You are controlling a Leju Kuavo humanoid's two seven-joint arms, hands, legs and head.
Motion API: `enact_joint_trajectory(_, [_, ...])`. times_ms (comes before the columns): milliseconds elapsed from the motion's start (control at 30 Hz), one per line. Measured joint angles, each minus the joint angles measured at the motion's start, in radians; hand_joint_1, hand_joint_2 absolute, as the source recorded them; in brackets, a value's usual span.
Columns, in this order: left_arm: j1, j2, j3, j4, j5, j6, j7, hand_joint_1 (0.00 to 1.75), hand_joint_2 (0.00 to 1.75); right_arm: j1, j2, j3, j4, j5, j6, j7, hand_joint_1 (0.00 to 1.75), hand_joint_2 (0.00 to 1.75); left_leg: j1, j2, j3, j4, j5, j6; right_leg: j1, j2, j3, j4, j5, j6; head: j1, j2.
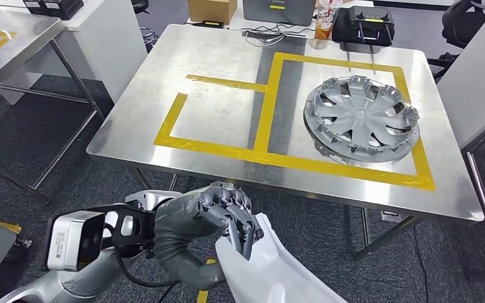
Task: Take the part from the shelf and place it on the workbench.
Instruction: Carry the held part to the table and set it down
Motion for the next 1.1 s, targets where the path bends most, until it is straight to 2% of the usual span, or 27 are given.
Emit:
enact_joint_trajectory(33, [0.000,0.001,0.001,0.006,-0.009,0.002,0.001,1.69,1.75,-0.001,0.000,0.000,0.000,-0.003,-0.005,-0.001,0.00,0.00,0.001,-0.005,-0.003,0.009,-0.006,-0.009,-0.004,0.002,0.026,-0.062,0.027,0.006,0.003,0.000])
enact_joint_trajectory(67, [-0.001,0.002,0.002,0.013,-0.022,0.003,0.003,1.69,1.75,-0.003,0.001,-0.001,0.000,-0.005,-0.008,-0.004,0.00,0.00,0.000,-0.008,-0.007,0.017,-0.012,-0.017,-0.005,0.004,0.041,-0.100,0.043,0.003,0.005,0.000])
enact_joint_trajectory(167, [-0.002,0.003,-0.001,0.029,-0.047,0.006,0.012,1.69,1.75,-0.008,0.002,-0.002,0.000,-0.009,-0.011,-0.012,0.00,0.00,0.000,-0.010,-0.012,0.026,-0.019,-0.029,-0.001,0.007,0.046,-0.109,0.047,-0.029,0.005,0.000])
enact_joint_trajectory(233, [-0.004,0.003,-0.005,0.035,-0.048,0.008,0.018,1.69,1.75,-0.008,0.003,-0.003,0.000,-0.012,-0.014,-0.016,0.00,0.00,0.003,0.008,-0.023,0.052,-0.036,-0.037,-0.002,0.006,0.051,-0.110,0.043,-0.043,0.002,0.000])
enact_joint_trajectory(300, [-0.007,0.003,-0.009,0.037,-0.048,0.013,0.021,1.69,1.75,-0.006,0.004,-0.005,0.000,-0.014,-0.019,-0.017,0.00,0.00,0.004,0.039,-0.072,0.152,-0.080,-0.044,0.001,0.004,0.059,-0.111,0.036,-0.056,-0.002,0.000])
enact_joint_trajectory(367, [-0.007,0.004,-0.012,0.038,-0.047,0.018,0.025,1.69,1.75,-0.002,0.004,-0.006,0.000,-0.014,-0.024,-0.021,0.00,0.00,0.005,0.055,-0.146,0.284,-0.122,-0.046,0.008,0.001,0.064,-0.111,0.029,-0.064,-0.004,0.000])
enact_joint_trajectory(400, [-0.006,0.005,-0.013,0.039,-0.047,0.021,0.027,1.69,1.75,-0.001,0.003,-0.006,0.000,-0.013,-0.025,-0.024,0.00,0.00,0.004,0.057,-0.170,0.318,-0.124,-0.042,0.013,-0.001,0.068,-0.111,0.026,-0.067,-0.005,0.000])
enact_joint_trajectory(433, [-0.006,0.006,-0.014,0.038,-0.047,0.023,0.029,1.69,1.75,0.000,0.003,-0.006,0.000,-0.013,-0.026,-0.028,0.00,0.00,0.002,0.057,-0.173,0.310,-0.106,-0.035,0.018,-0.002,0.073,-0.111,0.022,-0.069,-0.005,0.000])
enact_joint_trajectory(467, [-0.006,0.006,-0.013,0.036,-0.047,0.025,0.032,1.69,1.75,0.001,0.003,-0.005,0.000,-0.012,-0.026,-0.031,0.00,0.00,-0.003,0.058,-0.154,0.263,-0.073,-0.023,0.025,-0.002,0.079,-0.111,0.018,-0.071,-0.005,0.000])
enact_joint_trajectory(500, [-0.007,0.006,-0.013,0.033,-0.046,0.027,0.035,1.69,1.75,0.001,0.004,-0.005,0.001,-0.011,-0.026,-0.034,0.00,0.00,-0.012,0.060,-0.122,0.192,-0.036,-0.002,0.030,-0.003,0.086,-0.112,0.013,-0.073,-0.005,0.000])
enact_joint_trajectory(533, [-0.009,0.006,-0.013,0.030,-0.046,0.028,0.038,1.69,1.75,0.001,0.009,-0.005,0.002,-0.011,-0.026,-0.035,0.00,0.00,-0.022,0.069,-0.089,0.126,-0.013,0.022,0.035,-0.004,0.092,-0.114,0.009,-0.073,-0.001,0.000])
enact_joint_trajectory(567, [-0.012,0.005,-0.013,0.026,-0.045,0.028,0.040,1.69,1.75,0.001,0.010,-0.005,0.004,-0.010,-0.026,-0.036,0.00,0.00,-0.033,0.076,-0.063,0.074,-0.002,0.043,0.034,-0.007,0.096,-0.117,0.006,-0.071,0.002,0.000])
enact_joint_trajectory(600, [-0.015,0.005,-0.012,0.023,-0.045,0.029,0.041,1.69,1.75,0.001,0.013,-0.005,0.006,-0.010,-0.026,-0.037,0.00,0.00,-0.042,0.081,-0.048,0.043,-0.002,0.058,0.031,-0.010,0.099,-0.123,0.005,-0.068,0.004,0.000])
enact_joint_trajectory(633, [-0.016,0.005,-0.012,0.021,-0.045,0.030,0.043,1.69,1.75,0.001,0.016,-0.005,0.008,-0.010,-0.026,-0.037,0.00,0.00,-0.048,0.083,-0.038,0.026,-0.009,0.065,0.028,-0.016,0.103,-0.124,0.011,-0.058,0.006,0.000])
enact_joint_trajectory(700, [-0.018,0.004,-0.012,0.017,-0.045,0.030,0.045,1.69,1.75,0.001,0.016,-0.005,0.010,-0.009,-0.025,-0.037,0.00,0.00,-0.047,0.072,0.001,-0.016,-0.006,0.070,0.024,-0.022,0.117,-0.124,0.022,-0.041,0.002,0.000])
enact_joint_trajectory(733, [-0.019,0.002,-0.013,0.016,-0.045,0.030,0.045,1.69,1.75,0.001,0.014,-0.005,0.011,-0.008,-0.026,-0.037,0.00,0.00,-0.044,0.068,0.024,-0.037,-0.004,0.072,0.023,-0.019,0.116,-0.107,0.023,-0.037,0.001,0.000])
enact_joint_trajectory(767, [-0.021,-0.001,-0.013,0.015,-0.045,0.031,0.045,1.69,1.75,0.001,0.013,-0.005,0.011,-0.007,-0.026,-0.038,0.00,0.00,-0.039,0.065,0.044,-0.051,-0.003,0.072,0.021,-0.014,0.100,-0.074,0.015,-0.038,0.001,0.000])
enact_joint_trajectory(800, [-0.022,-0.003,-0.014,0.014,-0.045,0.031,0.046,1.69,1.75,0.000,0.012,-0.005,0.012,-0.006,-0.028,-0.038,0.00,0.00,-0.037,0.063,0.055,-0.059,-0.004,0.068,0.019,-0.007,0.068,-0.021,0.001,-0.040,0.001,0.000])
enact_joint_trajectory(867, [-0.018,-0.006,-0.015,0.014,-0.045,0.031,0.047,1.69,1.75,0.001,0.006,-0.005,0.012,-0.006,-0.031,-0.039,0.00,0.00,-0.031,0.058,0.066,-0.061,-0.014,0.059,0.014,0.002,-0.017,0.096,-0.036,-0.037,0.001,0.000])
enact_joint_trajectory(900, [-0.014,-0.007,-0.016,0.014,-0.046,0.032,0.049,1.69,1.75,0.003,0.003,-0.005,0.012,-0.005,-0.033,-0.039,0.00,0.00,-0.028,0.054,0.073,-0.061,-0.023,0.051,0.009,0.003,-0.050,0.127,-0.055,-0.032,0.001,0.000])
enact_joint_trajectory(933, [-0.011,-0.007,-0.016,0.014,-0.047,0.032,0.051,1.69,1.75,0.005,0.002,-0.005,0.012,-0.004,-0.035,-0.041,0.00,0.00,-0.023,0.050,0.083,-0.061,-0.032,0.043,0.003,0.003,-0.067,0.125,-0.063,-0.023,0.001,0.000])
enact_joint_trajectory(967, [-0.008,-0.006,-0.017,0.014,-0.047,0.034,0.052,1.69,1.75,0.007,0.002,-0.005,0.012,-0.004,-0.038,-0.043,0.00,0.00,-0.017,0.046,0.096,-0.059,-0.044,0.032,-0.006,0.003,-0.068,0.089,-0.056,-0.007,0.001,0.000])
enact_joint_trajectory(1000, [-0.006,-0.006,-0.019,0.014,-0.048,0.035,0.053,1.69,1.75,0.009,0.003,-0.005,0.012,-0.003,-0.041,-0.045,0.00,0.00,-0.011,0.043,0.108,-0.054,-0.057,0.022,-0.017,0.003,-0.054,0.027,-0.026,0.017,0.001,0.000])
enact_joint_trajectory(1033, [-0.005,-0.006,-0.020,0.014,-0.048,0.036,0.053,1.69,1.75,0.011,0.005,-0.005,0.014,-0.003,-0.043,-0.047,0.00,0.00,-0.008,0.042,0.118,-0.044,-0.074,0.010,-0.028,-0.002,-0.038,-0.041,0.023,0.043,0.004,0.000])
enact_joint_trajectory(1067, [-0.004,-0.004,-0.022,0.014,-0.049,0.036,0.054,1.69,1.75,0.011,0.007,-0.005,0.015,-0.003,-0.044,-0.049,0.00,0.00,-0.006,0.041,0.123,-0.034,-0.093,-0.001,-0.034,-0.007,-0.023,-0.089,0.058,0.050,0.007,0.000])
enact_joint_trajectory(1100, [-0.003,-0.003,-0.023,0.013,-0.050,0.037,0.055,1.69,1.75,0.011,0.008,-0.005,0.016,-0.003,-0.045,-0.051,0.00,0.00,-0.005,0.041,0.126,-0.025,-0.112,-0.012,-0.034,-0.011,-0.013,-0.115,0.084,0.044,0.008,0.000])
